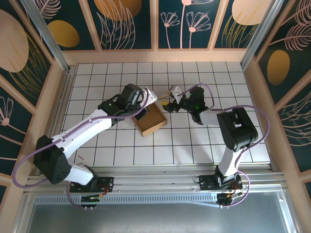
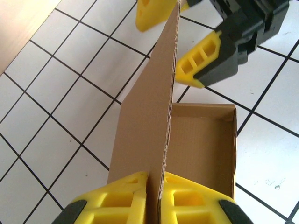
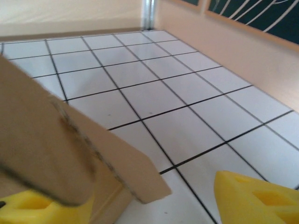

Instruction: Fold the paper box

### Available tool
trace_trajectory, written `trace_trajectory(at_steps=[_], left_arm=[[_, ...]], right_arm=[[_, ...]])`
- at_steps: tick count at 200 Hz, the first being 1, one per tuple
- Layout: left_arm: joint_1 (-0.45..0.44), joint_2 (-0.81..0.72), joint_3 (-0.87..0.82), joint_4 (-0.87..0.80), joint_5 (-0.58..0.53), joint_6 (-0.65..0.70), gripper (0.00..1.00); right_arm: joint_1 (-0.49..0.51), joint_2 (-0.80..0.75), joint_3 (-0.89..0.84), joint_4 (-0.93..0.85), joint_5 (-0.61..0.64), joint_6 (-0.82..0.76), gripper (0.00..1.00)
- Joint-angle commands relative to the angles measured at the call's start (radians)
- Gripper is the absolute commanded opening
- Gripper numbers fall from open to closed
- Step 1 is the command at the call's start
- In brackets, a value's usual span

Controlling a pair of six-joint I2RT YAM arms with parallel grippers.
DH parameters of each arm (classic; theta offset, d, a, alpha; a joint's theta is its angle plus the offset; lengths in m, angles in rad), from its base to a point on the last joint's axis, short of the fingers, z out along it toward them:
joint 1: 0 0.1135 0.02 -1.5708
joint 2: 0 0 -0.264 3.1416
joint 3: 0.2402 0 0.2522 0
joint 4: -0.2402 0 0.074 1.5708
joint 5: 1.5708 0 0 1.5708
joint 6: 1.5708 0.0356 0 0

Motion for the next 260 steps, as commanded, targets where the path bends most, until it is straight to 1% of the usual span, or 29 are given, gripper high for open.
trace_trajectory(at_steps=[1,16,30,48,64,82,96,114,123,134,168,178,215,241,260], left_arm=[[-0.003,-0.011,-0.024,-0.009,0.028,-0.024,0.11],[-0.002,-0.014,-0.017,-0.009,0.028,-0.032,0.11],[-0.003,-0.017,-0.007,-0.008,0.039,-0.044,0.11],[-0.003,-0.020,0.012,-0.008,0.060,-0.063,0.11],[-0.003,-0.016,0.029,-0.009,0.065,-0.081,0.09],[-0.003,-0.002,0.041,-0.012,0.071,-0.099,0.08],[-0.003,0.010,0.044,-0.003,0.064,-0.124,0.06],[-0.003,0.022,0.047,0.008,0.054,-0.157,0.03],[-0.003,0.026,0.049,0.009,0.060,-0.166,0.03],[-0.003,0.029,0.051,0.014,0.057,-0.180,0.02],[-0.003,0.029,0.054,0.024,0.024,-0.201,0.00],[-0.003,0.029,0.056,0.026,0.015,-0.210,0.00],[-0.003,0.031,0.057,0.043,0.022,-0.222,0.00],[-0.003,0.046,0.067,0.031,0.025,-0.219,0.00],[-0.003,0.057,0.078,0.015,0.008,-0.218,0.00]], right_arm=[[0.018,0.021,0.039,0.046,-0.065,0.026,0.58],[0.024,0.023,0.038,0.048,-0.064,0.045,0.45],[0.031,0.012,0.032,0.042,-0.061,0.060,0.37],[0.042,-0.007,0.033,-0.008,-0.026,0.068,0.34],[0.059,-0.015,0.056,-0.109,0.020,0.075,0.30],[0.090,-0.020,0.098,-0.230,0.106,0.100,0.30],[0.106,-0.017,0.136,-0.303,0.161,0.153,0.29],[0.112,-0.010,0.187,-0.383,0.203,0.234,0.21],[0.112,-0.008,0.217,-0.424,0.210,0.275,0.13],[0.112,-0.005,0.254,-0.473,0.216,0.328,0.09],[0.118,0.009,0.351,-0.608,0.193,0.439,0.08],[0.121,0.013,0.367,-0.633,0.178,0.464,0.10],[0.145,0.029,0.395,-0.690,0.171,0.513,0.11],[0.140,0.058,0.438,-0.745,0.167,0.562,0.10],[0.121,0.089,0.512,-0.806,0.135,0.637,0.09]])
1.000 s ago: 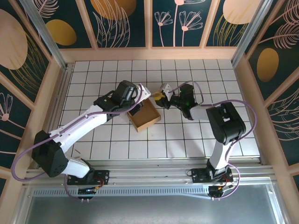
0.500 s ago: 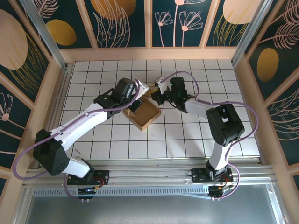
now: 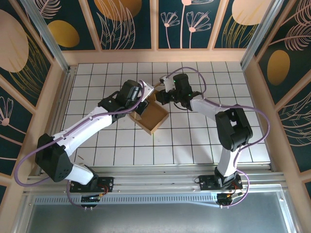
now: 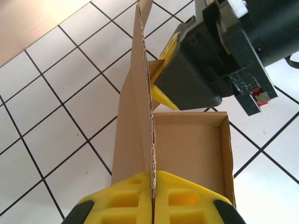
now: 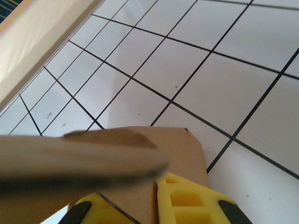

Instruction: Fold the paper box

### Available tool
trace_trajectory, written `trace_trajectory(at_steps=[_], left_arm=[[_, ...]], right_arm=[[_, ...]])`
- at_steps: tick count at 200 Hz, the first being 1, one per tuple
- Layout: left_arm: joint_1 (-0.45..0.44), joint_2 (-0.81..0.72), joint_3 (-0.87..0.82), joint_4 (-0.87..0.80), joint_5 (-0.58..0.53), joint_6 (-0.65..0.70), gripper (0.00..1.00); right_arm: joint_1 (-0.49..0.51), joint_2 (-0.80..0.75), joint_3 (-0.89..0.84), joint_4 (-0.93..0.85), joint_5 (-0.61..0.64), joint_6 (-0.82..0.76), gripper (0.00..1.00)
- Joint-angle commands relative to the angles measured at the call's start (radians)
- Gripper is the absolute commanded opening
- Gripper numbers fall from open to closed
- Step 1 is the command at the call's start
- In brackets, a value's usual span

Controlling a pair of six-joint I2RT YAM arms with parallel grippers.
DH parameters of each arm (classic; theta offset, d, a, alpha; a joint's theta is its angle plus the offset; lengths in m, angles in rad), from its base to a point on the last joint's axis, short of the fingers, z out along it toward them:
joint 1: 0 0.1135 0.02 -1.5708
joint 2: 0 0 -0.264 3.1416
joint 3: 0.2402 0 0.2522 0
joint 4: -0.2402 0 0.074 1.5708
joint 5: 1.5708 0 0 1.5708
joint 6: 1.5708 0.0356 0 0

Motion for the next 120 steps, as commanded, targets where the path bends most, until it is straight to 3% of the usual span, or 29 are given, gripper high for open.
trace_trajectory(at_steps=[1,24,45,73,96,120], left_arm=[[-0.019,0.027,0.031,-0.016,0.063,-0.009,0.00],[-0.019,0.039,0.063,-0.029,-0.005,-0.032,0.02],[-0.019,0.037,0.083,-0.016,-0.083,-0.068,0.08],[-0.017,0.055,0.110,-0.029,-0.163,-0.099,0.09],[-0.018,0.062,0.114,-0.032,-0.146,-0.099,0.09],[-0.019,0.038,0.080,-0.015,-0.032,-0.077,0.09]], right_arm=[[-0.003,0.053,0.095,-0.112,-0.041,0.140,0.09],[-0.013,0.091,0.184,-0.199,-0.061,0.211,0.07],[-0.008,0.112,0.215,-0.246,-0.063,0.222,0.05],[-0.006,0.126,0.227,-0.309,-0.029,0.193,0.02],[0.012,0.120,0.204,-0.328,0.048,0.113,0.02],[0.032,0.103,0.139,-0.287,0.091,0.055,0.02]])
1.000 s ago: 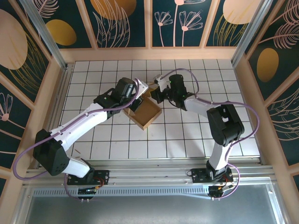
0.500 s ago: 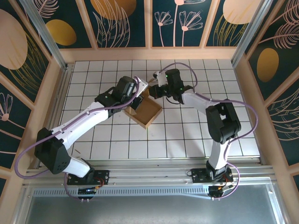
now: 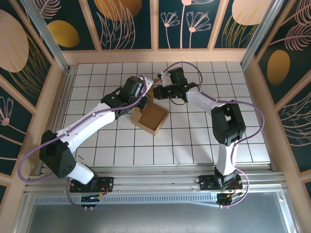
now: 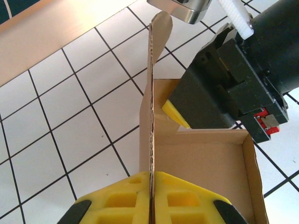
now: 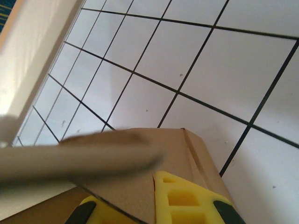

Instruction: Fold the paper box

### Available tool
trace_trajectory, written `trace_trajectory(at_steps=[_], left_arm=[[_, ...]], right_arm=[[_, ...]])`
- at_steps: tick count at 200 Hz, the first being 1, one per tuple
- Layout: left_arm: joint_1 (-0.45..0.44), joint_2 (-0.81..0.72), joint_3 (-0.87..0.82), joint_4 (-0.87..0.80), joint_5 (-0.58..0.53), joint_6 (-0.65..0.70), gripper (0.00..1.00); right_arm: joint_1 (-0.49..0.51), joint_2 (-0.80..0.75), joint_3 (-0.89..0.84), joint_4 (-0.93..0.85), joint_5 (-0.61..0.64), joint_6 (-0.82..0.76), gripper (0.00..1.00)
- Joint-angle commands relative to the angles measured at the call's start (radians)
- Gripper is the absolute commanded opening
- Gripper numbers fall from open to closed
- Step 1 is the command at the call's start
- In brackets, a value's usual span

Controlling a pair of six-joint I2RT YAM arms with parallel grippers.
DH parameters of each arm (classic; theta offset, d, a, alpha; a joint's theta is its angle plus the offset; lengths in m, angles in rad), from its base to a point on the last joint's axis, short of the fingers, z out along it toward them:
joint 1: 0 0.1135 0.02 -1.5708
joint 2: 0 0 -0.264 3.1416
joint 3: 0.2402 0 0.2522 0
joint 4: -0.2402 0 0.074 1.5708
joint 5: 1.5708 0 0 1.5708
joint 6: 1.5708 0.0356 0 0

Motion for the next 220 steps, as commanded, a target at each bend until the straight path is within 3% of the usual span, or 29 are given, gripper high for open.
trace_trajectory(at_steps=[1,19,62,155,171,195,220], left_arm=[[-0.009,-0.014,-0.007,0.008,0.105,-0.002,0.09],[-0.009,-0.024,-0.040,0.009,0.173,0.008,0.09],[-0.010,-0.040,-0.119,0.034,0.192,0.022,0.09],[-0.009,-0.022,-0.175,0.106,0.291,0.033,0.09],[-0.009,-0.033,-0.197,0.116,0.304,0.032,0.09],[-0.010,-0.039,-0.218,0.138,0.369,0.021,0.10],[-0.010,-0.027,-0.226,0.143,0.355,0.019,0.10]], right_arm=[[0.025,0.005,-0.069,-0.055,0.103,-0.059,0.02],[0.028,-0.002,-0.119,-0.019,0.163,-0.102,0.04],[0.059,-0.044,-0.283,0.125,0.259,-0.198,0.08],[0.071,-0.048,-0.408,0.231,0.223,-0.163,0.12],[0.071,-0.058,-0.409,0.227,0.221,-0.157,0.17],[0.071,-0.096,-0.414,0.224,0.223,-0.145,0.32],[0.067,-0.191,-0.452,0.246,0.220,-0.123,0.49]])
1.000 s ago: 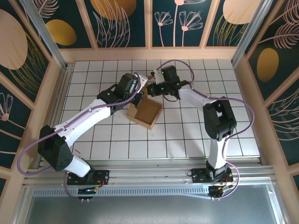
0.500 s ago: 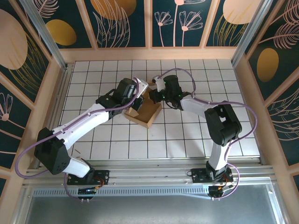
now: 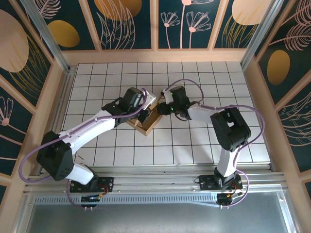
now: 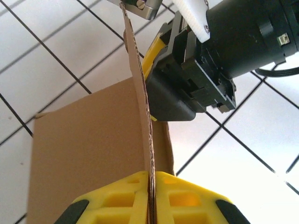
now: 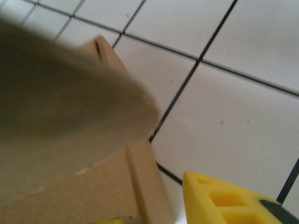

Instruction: Fold the paper box

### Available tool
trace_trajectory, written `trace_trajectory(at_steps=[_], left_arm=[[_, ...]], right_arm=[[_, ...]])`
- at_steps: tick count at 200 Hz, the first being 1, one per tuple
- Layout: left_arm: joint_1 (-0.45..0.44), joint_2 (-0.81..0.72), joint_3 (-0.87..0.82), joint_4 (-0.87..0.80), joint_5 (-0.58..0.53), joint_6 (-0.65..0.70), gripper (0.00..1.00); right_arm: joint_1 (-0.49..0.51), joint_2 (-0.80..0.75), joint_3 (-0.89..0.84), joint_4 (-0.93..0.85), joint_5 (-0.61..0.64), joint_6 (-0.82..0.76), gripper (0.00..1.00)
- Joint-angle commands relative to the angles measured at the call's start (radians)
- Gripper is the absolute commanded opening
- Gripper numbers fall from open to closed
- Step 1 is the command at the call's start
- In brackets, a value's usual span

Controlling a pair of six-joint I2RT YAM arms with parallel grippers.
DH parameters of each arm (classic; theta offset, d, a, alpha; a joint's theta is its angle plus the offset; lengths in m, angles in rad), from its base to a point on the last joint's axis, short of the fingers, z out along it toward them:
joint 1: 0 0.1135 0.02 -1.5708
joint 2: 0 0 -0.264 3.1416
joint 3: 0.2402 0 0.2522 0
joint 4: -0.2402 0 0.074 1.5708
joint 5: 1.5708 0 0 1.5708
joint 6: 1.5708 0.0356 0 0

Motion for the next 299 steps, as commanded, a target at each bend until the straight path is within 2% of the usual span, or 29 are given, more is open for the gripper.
trace_trajectory(at_steps=[1,39,85,92,109,134,144,152,157,164,170,178,195,210,227,236,255,282,299], left_arm=[[-0.009,0.014,-0.006,0.052,0.060,0.008,0.10],[-0.012,0.021,-0.012,0.030,0.062,0.051,0.10],[-0.081,-0.024,-0.131,0.142,0.038,0.140,0.16],[-0.092,-0.025,-0.131,0.145,0.031,0.156,0.21],[-0.122,-0.051,-0.185,0.176,0.007,0.186,0.47],[-0.132,-0.151,-0.223,0.242,0.001,0.160,0.78],[-0.132,-0.215,-0.237,0.284,0.010,0.102,0.87],[-0.131,-0.276,-0.249,0.324,0.004,0.027,0.91],[-0.132,-0.314,-0.258,0.353,-0.026,-0.050,0.93],[-0.132,-0.364,-0.267,0.377,-0.122,-0.180,0.96],[-0.130,-0.399,-0.267,0.375,-0.217,-0.302,0.96],[-0.129,-0.436,-0.261,0.335,-0.319,-0.450,0.89],[-0.120,-0.474,-0.229,0.179,-0.429,-0.710,0.77],[-0.077,-0.481,-0.242,0.058,-0.392,-0.923,0.69],[-0.029,-0.503,-0.349,0.096,-0.269,-1.073,0.66],[-0.009,-0.511,-0.411,0.128,-0.233,-1.119,0.64],[0.022,-0.488,-0.493,0.135,-0.233,-1.157,0.62],[0.039,-0.376,-0.536,0.290,-0.111,-1.076,0.63],[0.040,-0.302,-0.518,0.313,-0.113,-1.040,0.63]], right_arm=[[0.023,-0.090,-0.043,-0.034,0.004,-0.001,0.50],[-0.004,-0.290,-0.161,0.002,-0.061,0.037,0.65],[-0.178,-0.608,-0.351,0.097,-0.218,0.182,0.69],[-0.197,-0.649,-0.371,0.113,-0.216,0.210,0.71],[-0.221,-0.709,-0.380,0.106,-0.138,0.270,0.80],[-0.240,-0.650,-0.293,0.025,-0.096,0.242,0.82],[-0.243,-0.587,-0.235,-0.011,-0.114,0.225,0.82],[-0.241,-0.527,-0.183,-0.042,-0.141,0.212,0.82],[-0.239,-0.489,-0.153,-0.062,-0.157,0.205,0.81],[-0.230,-0.429,-0.107,-0.094,-0.162,0.197,0.80],[-0.217,-0.380,-0.068,-0.125,-0.153,0.193,0.78],[-0.195,-0.320,-0.026,-0.162,-0.135,0.189,0.76],[-0.148,-0.209,0.050,-0.219,-0.104,0.188,0.73],[-0.110,-0.154,0.069,-0.219,-0.107,0.202,0.70],[-0.083,-0.121,0.058,-0.207,-0.116,0.226,0.66],[-0.073,-0.111,0.049,-0.203,-0.120,0.240,0.61],[-0.054,-0.099,0.021,-0.185,-0.153,0.254,0.54],[-0.035,-0.082,-0.017,-0.166,-0.126,0.255,0.53],[-0.020,-0.071,-0.032,-0.167,-0.069,0.235,0.48]])
